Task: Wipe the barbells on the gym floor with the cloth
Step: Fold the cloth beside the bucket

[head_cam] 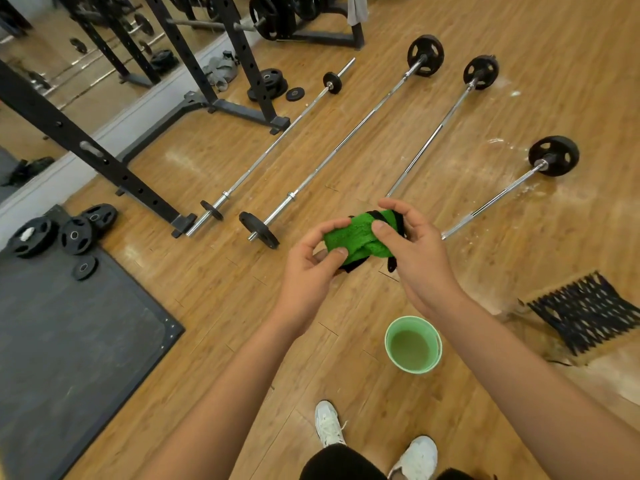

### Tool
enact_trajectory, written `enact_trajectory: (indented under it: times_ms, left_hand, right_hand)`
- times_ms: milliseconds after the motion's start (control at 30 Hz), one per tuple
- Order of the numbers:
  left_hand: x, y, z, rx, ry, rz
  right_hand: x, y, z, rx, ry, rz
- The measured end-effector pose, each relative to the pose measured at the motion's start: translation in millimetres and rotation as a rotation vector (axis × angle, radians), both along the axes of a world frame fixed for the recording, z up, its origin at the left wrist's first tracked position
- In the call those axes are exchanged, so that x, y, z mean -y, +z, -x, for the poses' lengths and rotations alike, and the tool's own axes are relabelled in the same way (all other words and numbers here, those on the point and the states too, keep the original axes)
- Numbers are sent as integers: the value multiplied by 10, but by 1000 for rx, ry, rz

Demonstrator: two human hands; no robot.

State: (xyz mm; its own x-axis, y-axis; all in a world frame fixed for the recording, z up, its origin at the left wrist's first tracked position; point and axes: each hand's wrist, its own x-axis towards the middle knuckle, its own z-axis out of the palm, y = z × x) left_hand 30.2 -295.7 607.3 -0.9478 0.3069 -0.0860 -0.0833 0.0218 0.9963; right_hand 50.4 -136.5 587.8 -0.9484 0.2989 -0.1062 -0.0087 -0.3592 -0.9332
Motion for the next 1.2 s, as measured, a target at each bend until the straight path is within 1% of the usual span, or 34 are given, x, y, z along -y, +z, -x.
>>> enact_trajectory:
  times_ms: [67, 100, 200, 333, 433, 500, 533, 600, 667, 733, 867, 967, 1100, 1200]
  left_hand:
    - [36, -186, 58, 65, 12, -40]
    - [62, -300, 90, 89, 20, -43]
    - [135, -664, 188, 115, 8, -1]
    - [160, -1146, 304, -3, -72, 179]
    - [123, -1552, 350, -166, -107, 349]
    - [75, -1829, 343, -270, -147, 466]
    - [43, -1946, 352, -287, -152, 495]
    - [-1, -2190, 407, -273, -153, 504]
    - [-59, -2449, 491, -263, -206, 504]
    - [-130, -2770, 554, -204, -243, 500]
    - [-308, -3556, 462, 143, -139, 369]
    - [-371, -4370, 284, 347, -83, 297]
    - [-408, -5508, 0, 520, -9, 262]
    - [-421, -6263, -132, 582, 46, 254]
  right_hand:
    - [-34, -172, 41, 75, 122, 58]
    - [-50, -260, 55, 102, 162, 54]
    - [-74, -559, 114, 158, 198, -90]
    - [-61, -1005, 141, 205, 178, -261]
    - [-23, -1355, 156, 222, 161, -353]
    - [-5, -1590, 162, 240, 134, -356]
    - [-13, -1705, 169, 246, 121, -341]
    - [-51, -1948, 177, 247, 102, -312]
    - [-137, -2237, 191, 265, 95, -293]
    - [-240, -2566, 209, 303, 119, -300]
    - [-478, -3360, 152, 420, 170, -330]
    - [-596, -4127, 68, 521, 209, -340]
    - [-623, -5264, -91, 590, 266, -395]
    - [-588, -6000, -199, 620, 269, -419]
